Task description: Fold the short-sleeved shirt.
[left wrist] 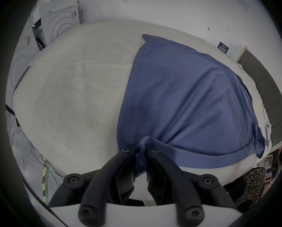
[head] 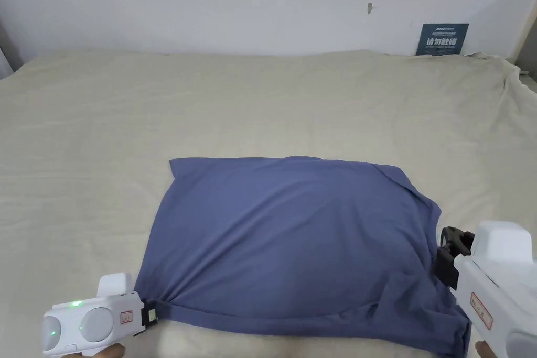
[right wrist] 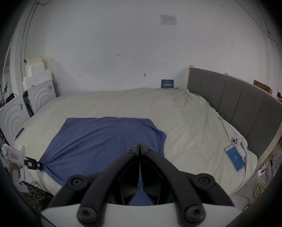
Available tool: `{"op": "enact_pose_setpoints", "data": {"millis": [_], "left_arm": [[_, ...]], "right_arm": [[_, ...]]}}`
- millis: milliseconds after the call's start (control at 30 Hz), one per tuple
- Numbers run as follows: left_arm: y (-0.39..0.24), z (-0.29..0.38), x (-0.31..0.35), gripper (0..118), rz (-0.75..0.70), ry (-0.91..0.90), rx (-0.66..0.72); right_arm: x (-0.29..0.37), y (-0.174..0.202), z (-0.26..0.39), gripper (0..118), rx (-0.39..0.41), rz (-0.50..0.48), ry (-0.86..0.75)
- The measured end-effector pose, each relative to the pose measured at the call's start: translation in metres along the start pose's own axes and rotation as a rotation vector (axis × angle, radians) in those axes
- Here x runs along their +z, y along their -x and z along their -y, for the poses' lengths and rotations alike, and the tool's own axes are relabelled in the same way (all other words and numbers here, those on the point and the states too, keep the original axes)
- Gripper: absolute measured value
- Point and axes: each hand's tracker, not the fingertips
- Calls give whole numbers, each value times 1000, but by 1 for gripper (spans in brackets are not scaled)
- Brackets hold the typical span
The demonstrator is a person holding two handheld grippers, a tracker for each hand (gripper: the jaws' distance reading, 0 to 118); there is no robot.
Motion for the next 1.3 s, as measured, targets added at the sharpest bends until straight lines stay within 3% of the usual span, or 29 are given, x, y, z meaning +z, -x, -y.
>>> {"op": "enact_pose_setpoints", "data": {"millis": [100,133,167,200,267,400,533,667,733,833,867,967,1133,1300], "left_arm": [[2,-2,11,7,23,-40,7],[1,-4,16,7,23,-52,4],[1,-6,22,7,29,-71,0],[2,-8,26,7,43,-84,-3],[1,-14,32,7,54,-90,-4],[-1,-21,38,7,69,-118,1],[-4,-24,38,7,74,-123,-3],[-4,-23,36,7,74,-120,-10],[-5,-22,36,7,72,-118,-9],[-3,-22,34,7,72,-115,-3],[-3,-22,34,7,72,-115,-1],[-2,-21,35,7,75,-121,5],[1,-27,40,7,84,-140,12],[2,-47,42,7,87,-171,14]], "right_arm": [[-9,-16,11,3,-44,12,80],[-13,-21,16,12,-56,16,110],[-18,-27,23,29,-62,27,151],[-24,-32,30,54,-58,39,198],[-33,-41,47,79,-64,50,268],[-51,-52,84,85,-79,67,388],[-64,-54,115,85,-95,62,462],[-73,-54,134,78,-103,37,486],[-76,-54,137,62,-120,14,486],[-75,-54,137,18,-154,-54,486],[-74,-52,135,11,-138,-53,486],[-66,-46,126,9,-75,-52,445],[-52,-50,95,9,-90,-68,380],[-59,-48,44,9,-39,-72,283]]}}
